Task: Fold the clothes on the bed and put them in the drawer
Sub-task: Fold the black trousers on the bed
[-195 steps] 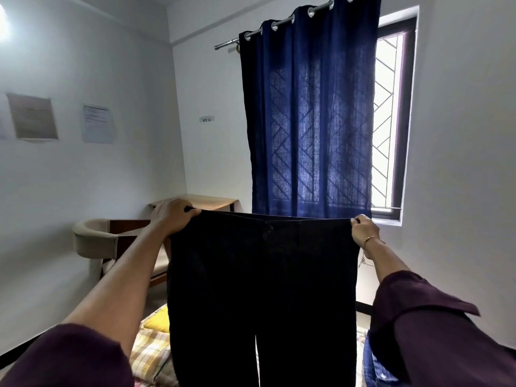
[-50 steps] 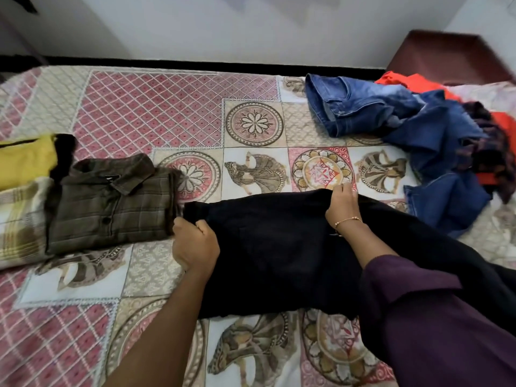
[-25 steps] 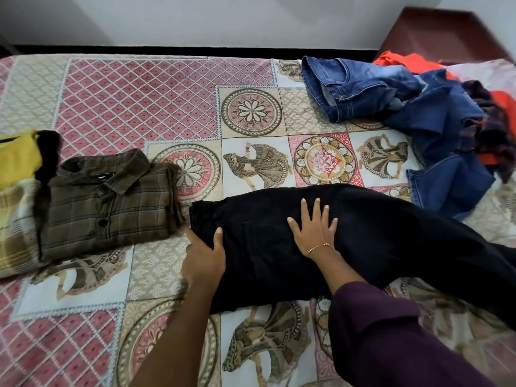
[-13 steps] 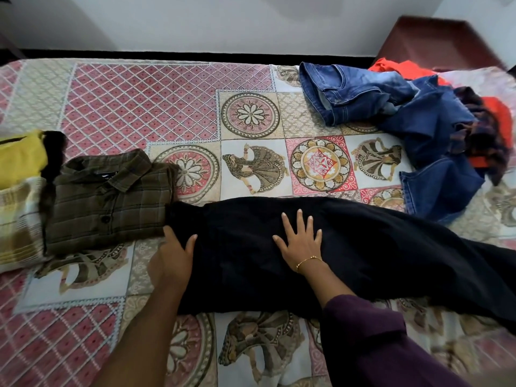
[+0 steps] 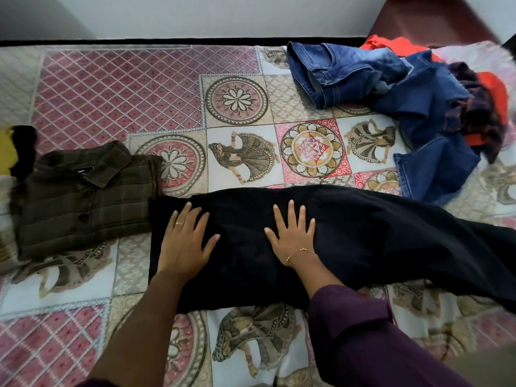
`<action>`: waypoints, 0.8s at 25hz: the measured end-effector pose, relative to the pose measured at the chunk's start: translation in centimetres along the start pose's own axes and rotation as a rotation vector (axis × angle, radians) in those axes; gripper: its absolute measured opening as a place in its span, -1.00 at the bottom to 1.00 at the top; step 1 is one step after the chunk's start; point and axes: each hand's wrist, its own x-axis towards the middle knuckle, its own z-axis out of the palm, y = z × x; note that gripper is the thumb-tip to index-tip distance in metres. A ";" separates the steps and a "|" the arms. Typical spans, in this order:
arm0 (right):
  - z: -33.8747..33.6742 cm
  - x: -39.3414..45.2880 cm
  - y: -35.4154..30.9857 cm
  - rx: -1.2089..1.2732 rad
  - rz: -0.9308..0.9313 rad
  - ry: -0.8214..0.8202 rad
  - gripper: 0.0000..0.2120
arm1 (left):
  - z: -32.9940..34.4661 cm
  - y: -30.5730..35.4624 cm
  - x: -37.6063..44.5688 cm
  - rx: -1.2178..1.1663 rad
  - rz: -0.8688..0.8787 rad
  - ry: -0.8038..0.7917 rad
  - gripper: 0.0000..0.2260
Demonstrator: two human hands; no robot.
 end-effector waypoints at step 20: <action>2.3 0.8 0.5 0.026 -0.002 0.127 -0.38 | -0.2 5.6 5.1 0.244 -0.379 -0.873 0.29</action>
